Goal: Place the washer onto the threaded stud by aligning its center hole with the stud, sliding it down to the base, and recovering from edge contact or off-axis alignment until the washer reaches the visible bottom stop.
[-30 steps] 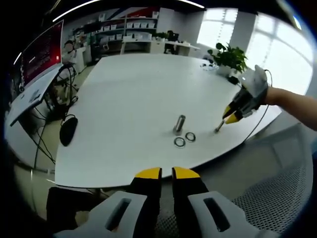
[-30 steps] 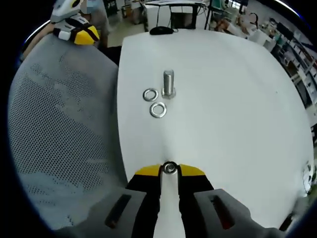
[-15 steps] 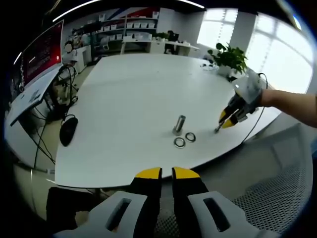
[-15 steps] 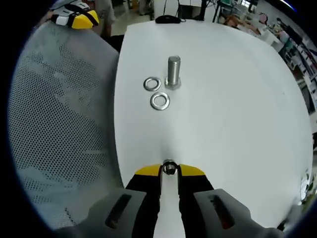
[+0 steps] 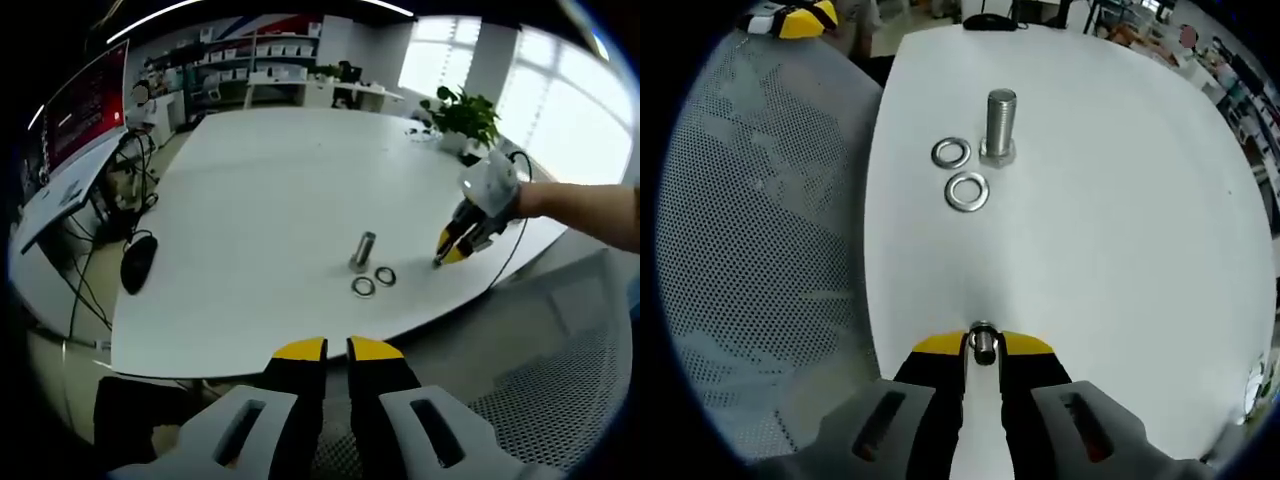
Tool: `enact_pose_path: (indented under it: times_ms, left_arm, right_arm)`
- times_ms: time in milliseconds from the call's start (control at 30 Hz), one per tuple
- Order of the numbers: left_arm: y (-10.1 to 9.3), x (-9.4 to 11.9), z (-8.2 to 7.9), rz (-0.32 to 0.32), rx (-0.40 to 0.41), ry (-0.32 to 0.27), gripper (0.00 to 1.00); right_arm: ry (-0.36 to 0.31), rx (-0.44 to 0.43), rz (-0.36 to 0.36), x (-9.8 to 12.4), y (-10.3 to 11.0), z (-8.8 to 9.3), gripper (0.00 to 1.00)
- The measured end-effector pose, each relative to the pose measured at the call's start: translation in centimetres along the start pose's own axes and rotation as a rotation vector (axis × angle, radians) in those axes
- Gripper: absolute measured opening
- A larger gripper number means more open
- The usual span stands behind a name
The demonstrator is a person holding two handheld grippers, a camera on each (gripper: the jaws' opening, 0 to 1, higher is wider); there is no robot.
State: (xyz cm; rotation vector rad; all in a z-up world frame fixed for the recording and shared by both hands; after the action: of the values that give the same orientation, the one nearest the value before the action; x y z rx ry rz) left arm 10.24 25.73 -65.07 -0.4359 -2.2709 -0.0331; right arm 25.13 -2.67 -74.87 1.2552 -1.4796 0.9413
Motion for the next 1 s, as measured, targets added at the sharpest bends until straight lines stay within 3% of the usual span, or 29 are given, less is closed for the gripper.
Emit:
enact_pose_path:
  times_ms: [167,267,533,800,1000]
  left_arm:
    - [0.0,0.0,0.0,0.000,0.000,-0.001,0.05]
    - [0.0,0.0,0.0,0.001,0.000,0.000,0.05]
    - [0.0,0.0,0.0,0.002,0.000,-0.002,0.05]
    - [0.0,0.0,0.0,0.003,0.000,-0.004,0.05]
    - [-0.1,0.0,0.0,0.005,-0.003,-0.002,0.05]
  right_arm:
    - [0.009,-0.003,-0.002,-0.2,0.0,0.0,0.14]
    - [0.038,0.037,-0.021,-0.4,0.2,0.4,0.14]
    - [0.026,0.029,-0.026,0.2,0.3,0.5,0.20]
    - [-0.057,-0.052,0.031,3.4,0.3,0.4,0.21]
    - [-0.168,-0.134,0.057,6.8,0.9,0.2,0.22]
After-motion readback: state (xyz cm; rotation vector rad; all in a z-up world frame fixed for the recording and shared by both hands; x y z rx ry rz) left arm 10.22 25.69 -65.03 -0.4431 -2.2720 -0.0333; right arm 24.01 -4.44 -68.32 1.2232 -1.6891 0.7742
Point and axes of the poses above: the point that each gripper's makers call its tool centre point, and the gripper's own axes: x roughly backward along the fingers, y roughly to its left, z roughly out of its underside, the point moved 8 cm from there along x, roughly backward along the fingers, and after that the axes turned 4 degrees about -x, right-handed, at the moved point
